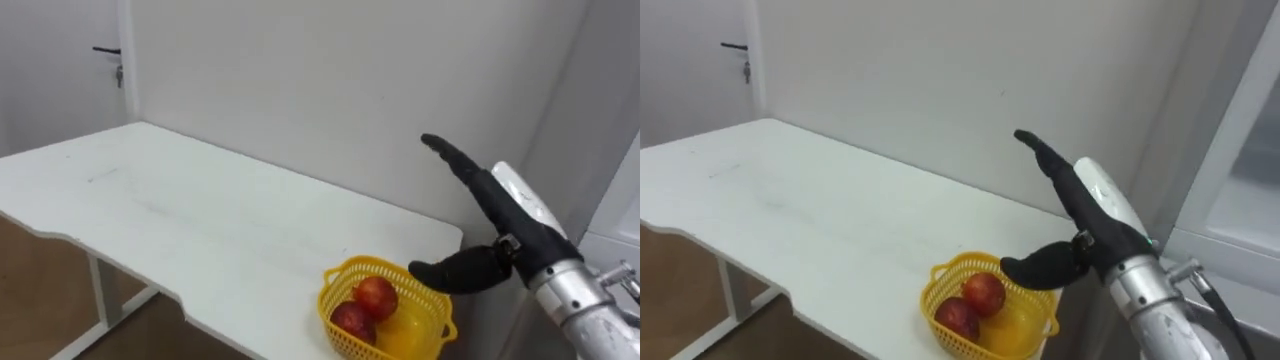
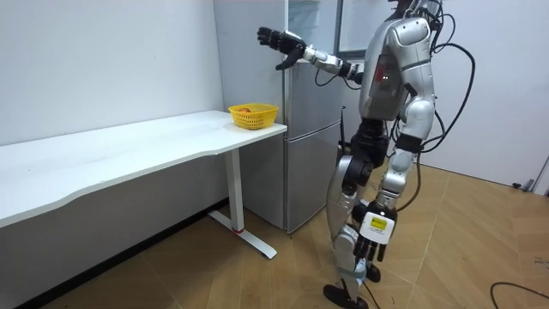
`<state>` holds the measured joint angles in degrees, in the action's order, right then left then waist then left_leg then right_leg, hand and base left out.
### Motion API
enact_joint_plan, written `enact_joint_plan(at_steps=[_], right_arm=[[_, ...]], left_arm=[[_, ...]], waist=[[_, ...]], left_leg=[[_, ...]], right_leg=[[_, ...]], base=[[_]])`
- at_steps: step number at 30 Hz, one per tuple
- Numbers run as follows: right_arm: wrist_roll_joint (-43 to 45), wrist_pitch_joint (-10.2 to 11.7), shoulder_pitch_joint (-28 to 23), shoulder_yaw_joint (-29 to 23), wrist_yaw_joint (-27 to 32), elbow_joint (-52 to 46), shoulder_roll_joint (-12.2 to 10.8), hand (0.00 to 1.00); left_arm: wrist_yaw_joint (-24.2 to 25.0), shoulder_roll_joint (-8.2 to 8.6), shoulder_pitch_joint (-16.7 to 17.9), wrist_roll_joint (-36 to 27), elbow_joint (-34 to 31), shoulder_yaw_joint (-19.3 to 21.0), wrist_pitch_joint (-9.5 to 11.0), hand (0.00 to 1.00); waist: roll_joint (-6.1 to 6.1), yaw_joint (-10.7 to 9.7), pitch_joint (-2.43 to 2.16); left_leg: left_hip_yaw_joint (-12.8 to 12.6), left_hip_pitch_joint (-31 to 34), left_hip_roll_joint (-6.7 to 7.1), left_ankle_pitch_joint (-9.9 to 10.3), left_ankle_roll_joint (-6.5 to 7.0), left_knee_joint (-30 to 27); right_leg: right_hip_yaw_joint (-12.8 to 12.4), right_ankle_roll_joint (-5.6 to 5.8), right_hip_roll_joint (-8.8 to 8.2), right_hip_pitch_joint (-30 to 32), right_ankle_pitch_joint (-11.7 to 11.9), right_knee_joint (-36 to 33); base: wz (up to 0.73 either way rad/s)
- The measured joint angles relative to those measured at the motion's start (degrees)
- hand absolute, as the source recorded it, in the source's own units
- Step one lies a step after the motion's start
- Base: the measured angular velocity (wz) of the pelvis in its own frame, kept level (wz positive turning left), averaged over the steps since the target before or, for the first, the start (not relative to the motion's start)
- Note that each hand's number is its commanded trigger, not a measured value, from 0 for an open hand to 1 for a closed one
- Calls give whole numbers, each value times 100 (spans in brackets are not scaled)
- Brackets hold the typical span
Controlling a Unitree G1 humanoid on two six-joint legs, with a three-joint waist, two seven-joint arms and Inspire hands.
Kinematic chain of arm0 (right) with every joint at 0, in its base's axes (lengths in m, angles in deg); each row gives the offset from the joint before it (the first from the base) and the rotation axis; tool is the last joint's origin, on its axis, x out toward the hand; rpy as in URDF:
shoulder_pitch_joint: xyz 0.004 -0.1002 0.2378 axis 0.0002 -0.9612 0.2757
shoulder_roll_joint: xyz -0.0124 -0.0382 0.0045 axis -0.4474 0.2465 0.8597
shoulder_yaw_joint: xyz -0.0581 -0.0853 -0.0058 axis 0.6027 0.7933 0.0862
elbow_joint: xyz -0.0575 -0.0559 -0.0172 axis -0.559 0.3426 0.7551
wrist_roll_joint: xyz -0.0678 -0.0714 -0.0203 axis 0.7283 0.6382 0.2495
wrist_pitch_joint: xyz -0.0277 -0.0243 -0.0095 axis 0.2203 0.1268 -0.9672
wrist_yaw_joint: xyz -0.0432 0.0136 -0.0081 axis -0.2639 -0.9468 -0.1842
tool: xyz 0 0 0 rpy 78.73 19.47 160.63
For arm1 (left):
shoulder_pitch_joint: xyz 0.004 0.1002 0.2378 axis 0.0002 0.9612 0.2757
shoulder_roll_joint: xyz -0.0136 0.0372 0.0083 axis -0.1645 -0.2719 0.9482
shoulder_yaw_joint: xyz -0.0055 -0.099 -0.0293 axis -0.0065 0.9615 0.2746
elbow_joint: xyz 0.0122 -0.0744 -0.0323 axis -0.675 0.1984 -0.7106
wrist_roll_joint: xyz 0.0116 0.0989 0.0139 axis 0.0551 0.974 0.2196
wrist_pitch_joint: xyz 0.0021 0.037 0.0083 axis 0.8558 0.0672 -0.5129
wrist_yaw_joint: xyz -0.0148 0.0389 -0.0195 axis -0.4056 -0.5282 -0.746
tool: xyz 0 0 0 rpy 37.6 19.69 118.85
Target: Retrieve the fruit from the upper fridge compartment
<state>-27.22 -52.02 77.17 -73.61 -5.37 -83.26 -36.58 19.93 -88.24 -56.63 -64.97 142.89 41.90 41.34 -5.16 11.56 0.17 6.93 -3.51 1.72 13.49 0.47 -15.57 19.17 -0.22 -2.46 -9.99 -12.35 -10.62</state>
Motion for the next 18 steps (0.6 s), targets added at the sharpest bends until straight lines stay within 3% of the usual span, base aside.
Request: enact_joint_plan(at_steps=[4,6,9,14,18], right_arm=[[-34,349,-666,-462,255,-1147,-149,0],[-78,546,-917,-756,381,-1483,-217,0],[30,905,-1269,-1331,834,-1792,-498,0],[82,1090,-1619,-1831,1610,-1790,-605,0],[63,1252,-1661,-2153,2070,-1803,-611,0]], left_arm=[[-22,189,52,-25,143,85,267,0],[2,195,98,-18,173,190,358,0],[-52,201,135,4,371,396,537,0],[-172,201,137,7,484,445,674,0],[-172,218,138,-2,472,487,738,0]], waist=[[198,-219,-40],[239,-378,-34],[323,-572,-71],[407,-854,-68],[436,-955,-72]], left_leg=[[-225,-15,-40,8,14,105],[-288,-45,-58,8,14,126],[-526,-126,-113,8,13,224],[-685,-176,-125,8,15,297],[-857,-232,-153,8,14,397]], right_leg=[[-210,2,7,100,2,-3],[-293,1,20,113,3,4],[-512,-3,65,187,3,7],[-667,-2,69,266,3,-7],[-798,-2,92,314,4,-3]], base=[[-27],[-21],[-35],[-19],[-19]])
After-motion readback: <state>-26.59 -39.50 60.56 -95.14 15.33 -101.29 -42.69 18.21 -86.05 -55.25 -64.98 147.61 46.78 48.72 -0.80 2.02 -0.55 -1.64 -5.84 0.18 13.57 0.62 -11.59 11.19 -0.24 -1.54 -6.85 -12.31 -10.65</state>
